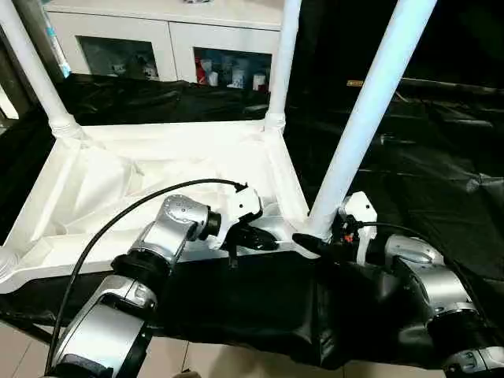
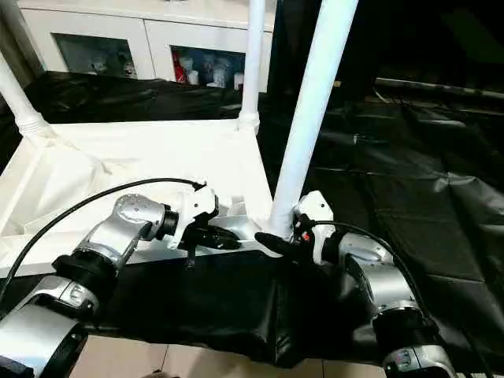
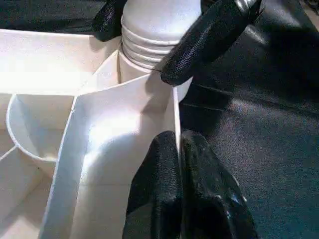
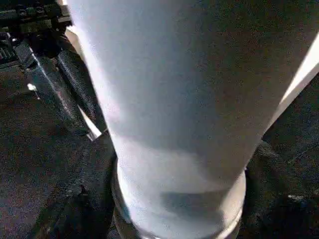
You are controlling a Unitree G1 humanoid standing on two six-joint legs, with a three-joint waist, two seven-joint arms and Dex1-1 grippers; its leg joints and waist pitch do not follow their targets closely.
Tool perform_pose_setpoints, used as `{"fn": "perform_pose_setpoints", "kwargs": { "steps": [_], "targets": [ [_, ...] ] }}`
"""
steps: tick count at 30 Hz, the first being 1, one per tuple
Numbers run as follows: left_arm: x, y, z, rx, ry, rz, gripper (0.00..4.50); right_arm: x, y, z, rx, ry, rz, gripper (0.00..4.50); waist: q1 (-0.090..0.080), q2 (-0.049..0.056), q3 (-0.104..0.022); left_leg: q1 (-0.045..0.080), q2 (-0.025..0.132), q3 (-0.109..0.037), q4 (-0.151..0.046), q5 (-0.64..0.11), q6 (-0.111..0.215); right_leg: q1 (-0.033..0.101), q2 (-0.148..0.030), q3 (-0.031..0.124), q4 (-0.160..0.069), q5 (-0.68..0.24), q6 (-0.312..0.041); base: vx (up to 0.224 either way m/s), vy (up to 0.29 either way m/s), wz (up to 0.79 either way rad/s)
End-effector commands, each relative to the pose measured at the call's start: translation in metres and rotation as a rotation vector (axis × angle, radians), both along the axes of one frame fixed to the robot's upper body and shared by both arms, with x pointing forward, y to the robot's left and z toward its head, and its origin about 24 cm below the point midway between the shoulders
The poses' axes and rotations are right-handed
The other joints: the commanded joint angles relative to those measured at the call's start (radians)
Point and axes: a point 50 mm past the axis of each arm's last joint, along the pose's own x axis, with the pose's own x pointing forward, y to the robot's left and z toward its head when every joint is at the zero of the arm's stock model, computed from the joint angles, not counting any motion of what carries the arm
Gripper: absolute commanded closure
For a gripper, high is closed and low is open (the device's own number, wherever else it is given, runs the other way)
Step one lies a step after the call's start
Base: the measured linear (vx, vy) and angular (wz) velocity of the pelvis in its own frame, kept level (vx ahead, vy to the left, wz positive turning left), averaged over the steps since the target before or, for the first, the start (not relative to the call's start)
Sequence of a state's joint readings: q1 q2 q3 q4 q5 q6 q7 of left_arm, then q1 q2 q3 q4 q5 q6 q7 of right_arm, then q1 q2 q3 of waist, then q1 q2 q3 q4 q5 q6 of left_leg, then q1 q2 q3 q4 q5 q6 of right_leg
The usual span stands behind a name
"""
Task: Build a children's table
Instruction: Rotate leg to tighten
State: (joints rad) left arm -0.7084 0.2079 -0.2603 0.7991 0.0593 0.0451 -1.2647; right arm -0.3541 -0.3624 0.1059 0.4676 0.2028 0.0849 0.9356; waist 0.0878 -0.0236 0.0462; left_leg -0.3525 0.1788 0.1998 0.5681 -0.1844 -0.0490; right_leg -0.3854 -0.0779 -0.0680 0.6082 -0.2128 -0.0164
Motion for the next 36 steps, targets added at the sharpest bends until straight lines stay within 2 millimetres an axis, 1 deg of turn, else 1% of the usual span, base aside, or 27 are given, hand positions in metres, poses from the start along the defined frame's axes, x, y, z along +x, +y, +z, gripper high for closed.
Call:
{"fn": "perform_pose_setpoints", "kwargs": {
  "steps": [1,3,4,6,7,8,9,10,12,13,14,15,17,18,19,21,23,24,25,27,29,30,31,32,33,35,36],
  "targets": [
    [-0.01,-0.006,-0.011,-0.032,0.071,-0.037,4.5,0.005,-0.009,-0.001,0.014,0.007,-0.118,1.72,0.0,-0.017,-0.049,0.001,0.06,-0.026,-0.056,-0.156,0.088,0.042,-0.084,0.053,-0.081,-0.183,-0.216,0.0,0.0,0.0],
    [-0.007,-0.008,-0.011,-0.023,0.063,0.005,4.5,0.01,-0.014,-0.004,0.009,0.015,-0.221,1.72,-0.003,-0.017,-0.048,0.002,0.06,-0.026,-0.057,-0.166,0.081,0.041,-0.084,0.053,-0.083,-0.201,-0.214,0.0,0.0,0.0],
    [0.0,-0.015,-0.012,-0.015,0.049,0.115,4.5,0.019,-0.022,-0.015,-0.036,0.03,-0.411,1.73,-0.009,-0.015,-0.046,0.004,0.06,-0.027,-0.059,-0.184,0.057,0.035,-0.086,0.053,-0.087,-0.247,-0.211,0.0,0.0,0.0],
    [0.005,-0.021,-0.014,0.003,0.015,0.185,4.5,0.023,-0.026,-0.021,-0.047,0.047,-0.552,1.74,-0.018,-0.016,-0.045,0.006,0.058,-0.03,-0.062,-0.209,0.03,0.035,-0.085,0.052,-0.094,-0.313,-0.197,0.0,0.0,0.0],
    [0.006,-0.022,-0.014,0.01,0.003,0.202,4.5,0.024,-0.027,-0.023,-0.047,0.054,-0.592,1.74,-0.019,-0.015,-0.046,0.007,0.058,-0.031,-0.062,-0.217,0.024,0.035,-0.086,0.052,-0.094,-0.324,-0.195,0.0,0.0,0.0],
    [0.013,-0.03,-0.016,0.024,-0.014,0.319,4.5,0.026,-0.027,-0.03,-0.037,0.082,-0.765,1.74,-0.022,-0.016,-0.047,0.006,0.059,-0.032,-0.061,-0.216,0.026,0.037,-0.085,0.053,-0.094,-0.308,-0.191,0.0,0.0,0.0],
    [0.013,-0.03,-0.016,0.024,-0.014,0.319,4.5,0.026,-0.027,-0.03,-0.037,0.082,-0.765,1.74,-0.026,-0.016,-0.046,0.008,0.059,-0.03,-0.063,-0.218,0.023,0.031,-0.083,0.056,-0.093,-0.283,-0.193,0.0,0.0,0.0],
    [0.015,-0.033,-0.016,0.025,-0.022,0.363,4.5,0.026,-0.025,-0.034,-0.027,0.098,-0.809,1.75,-0.025,-0.019,-0.05,0.006,0.055,-0.03,-0.059,-0.206,0.032,0.038,-0.083,0.054,-0.093,-0.27,-0.194,0.0,0.0,0.0],
    [0.019,-0.041,-0.016,0.032,-0.049,0.441,4.5,0.026,-0.014,-0.04,-0.023,0.122,-0.886,1.75,-0.024,-0.017,-0.048,0.004,0.054,-0.028,-0.058,-0.19,0.043,0.035,-0.083,0.057,-0.093,-0.245,-0.191,0.0,0.0,0.0],
    [0.02,-0.044,-0.015,0.032,-0.062,0.472,4.5,0.026,-0.008,-0.042,-0.021,0.132,-0.907,1.75,-0.024,-0.019,-0.051,0.005,0.053,-0.028,-0.058,-0.183,0.042,0.037,-0.082,0.055,-0.091,-0.236,-0.191,0.0,0.0,0.0],
    [0.021,-0.047,-0.014,0.03,-0.069,0.483,4.5,0.027,0.001,-0.042,-0.036,0.125,-0.905,1.75,-0.023,-0.015,-0.051,0.004,0.054,-0.029,-0.059,-0.179,0.042,0.038,-0.083,0.055,-0.09,-0.23,-0.192,0.0,0.0,0.0],
    [0.021,-0.048,-0.014,0.029,-0.072,0.483,4.5,0.028,0.005,-0.042,-0.038,0.122,-0.901,1.75,-0.024,-0.015,-0.05,0.004,0.054,-0.029,-0.059,-0.177,0.044,0.038,-0.082,0.055,-0.09,-0.223,-0.193,0.0,0.0,0.0],
    [0.02,-0.053,-0.013,0.019,-0.082,0.464,4.5,0.029,0.022,-0.039,-0.019,0.098,-0.828,1.75,-0.023,-0.016,-0.05,0.004,0.054,-0.029,-0.059,-0.186,0.05,0.038,-0.083,0.055,-0.091,-0.214,-0.191,0.0,0.0,0.0],
    [0.02,-0.053,-0.013,0.017,-0.082,0.457,4.5,0.03,0.026,-0.038,-0.015,0.083,-0.805,1.75,-0.024,-0.014,-0.049,0.003,0.054,-0.029,-0.059,-0.198,0.053,0.039,-0.083,0.055,-0.092,-0.221,-0.188,0.0,0.0,0.0],
    [0.019,-0.054,-0.012,0.014,-0.093,0.442,4.5,0.031,0.028,-0.036,-0.003,0.072,-0.783,1.4,-0.023,-0.015,-0.05,0.002,0.054,-0.029,-0.059,-0.199,0.055,0.039,-0.084,0.055,-0.093,-0.223,-0.187,0.0,0.0,0.0],
    [0.019,-0.054,-0.013,0.015,-0.102,0.429,4.5,0.033,0.029,-0.033,0.019,0.058,-0.78,1.05,-0.024,-0.015,-0.049,0.002,0.055,-0.029,-0.06,-0.202,0.057,0.039,-0.083,0.055,-0.093,-0.229,-0.186,0.0,0.0,0.0],
    [0.018,-0.054,-0.013,0.009,-0.105,0.411,4.5,0.035,0.028,-0.031,0.036,0.049,-0.793,1.02,-0.024,-0.016,-0.048,0.002,0.054,-0.029,-0.06,-0.207,0.058,0.039,-0.084,0.055,-0.095,-0.238,-0.185,0.0,0.0,0.0],
    [0.018,-0.053,-0.013,0.007,-0.102,0.404,4.5,0.036,0.027,-0.029,0.032,0.038,-0.787,0.85,-0.024,-0.013,-0.047,0.002,0.053,-0.029,-0.061,-0.213,0.059,0.038,-0.084,0.055,-0.096,-0.251,-0.182,0.0,0.0,0.0],
    [0.017,-0.052,-0.013,0.001,-0.103,0.387,4.5,0.037,0.025,-0.027,0.031,0.027,-0.771,0.73,-0.025,-0.014,-0.047,0.003,0.054,-0.03,-0.062,-0.218,0.059,0.038,-0.083,0.055,-0.097,-0.263,-0.178,0.0,0.0,0.0],
    [0.016,-0.051,-0.012,-0.015,-0.101,0.354,4.5,0.038,0.021,-0.023,0.027,0.014,-0.733,0.65,-0.024,-0.015,-0.047,0.002,0.054,-0.03,-0.061,-0.224,0.06,0.039,-0.083,0.055,-0.097,-0.276,-0.175,0.0,0.0,0.0],
    [0.013,-0.045,-0.012,-0.025,-0.09,0.297,4.5,0.036,0.013,-0.018,0.022,-0.005,-0.631,0.65,-0.024,-0.015,-0.049,0.001,0.055,-0.03,-0.06,-0.211,0.065,0.04,-0.084,0.055,-0.096,-0.254,-0.181,0.0,0.0,0.0],
    [0.012,-0.044,-0.012,-0.028,-0.085,0.278,4.5,0.036,0.011,-0.016,0.018,-0.009,-0.6,0.65,-0.025,-0.019,-0.05,0.0,0.053,-0.028,-0.058,-0.203,0.072,0.042,-0.082,0.055,-0.094,-0.238,-0.185,0.0,0.0,0.0],
    [0.012,-0.041,-0.012,-0.032,-0.076,0.259,4.5,0.034,0.007,-0.015,0.007,-0.009,-0.556,0.65,-0.02,-0.019,-0.052,-0.004,0.054,-0.027,-0.055,-0.163,0.095,0.047,-0.082,0.055,-0.086,-0.172,-0.196,0.0,0.0,0.0],
    [0.011,-0.039,-0.011,-0.039,-0.068,0.24,4.5,0.032,0.002,-0.014,-0.005,-0.007,-0.518,0.65,-0.02,-0.019,-0.052,-0.003,0.054,-0.026,-0.053,-0.152,0.102,0.046,-0.082,0.055,-0.084,-0.15,-0.203,0.0,0.0,0.0],
    [0.011,-0.037,-0.01,-0.047,-0.063,0.222,4.5,0.031,-0.002,-0.014,-0.013,-0.003,-0.491,0.65,-0.019,-0.025,-0.051,-0.005,0.053,-0.026,-0.053,-0.144,0.114,0.048,-0.082,0.053,-0.082,-0.138,-0.212,0.0,0.0,0.0],
    [0.009,-0.033,-0.007,-0.065,-0.052,0.167,4.5,0.025,-0.01,-0.012,-0.031,0.0,-0.398,0.65,-0.018,-0.022,-0.052,-0.004,0.053,-0.025,-0.052,-0.141,0.121,0.047,-0.084,0.053,-0.083,-0.144,-0.215,0.0,0.0,0.0],
    [0.006,-0.027,-0.006,-0.067,-0.034,0.107,4.5,0.018,-0.018,-0.009,-0.052,-0.002,-0.29,0.65,-0.016,-0.023,-0.05,-0.004,0.054,-0.024,-0.051,-0.148,0.123,0.048,-0.083,0.053,-0.085,-0.153,-0.214,0.0,0.0,0.0]
  ]
}}
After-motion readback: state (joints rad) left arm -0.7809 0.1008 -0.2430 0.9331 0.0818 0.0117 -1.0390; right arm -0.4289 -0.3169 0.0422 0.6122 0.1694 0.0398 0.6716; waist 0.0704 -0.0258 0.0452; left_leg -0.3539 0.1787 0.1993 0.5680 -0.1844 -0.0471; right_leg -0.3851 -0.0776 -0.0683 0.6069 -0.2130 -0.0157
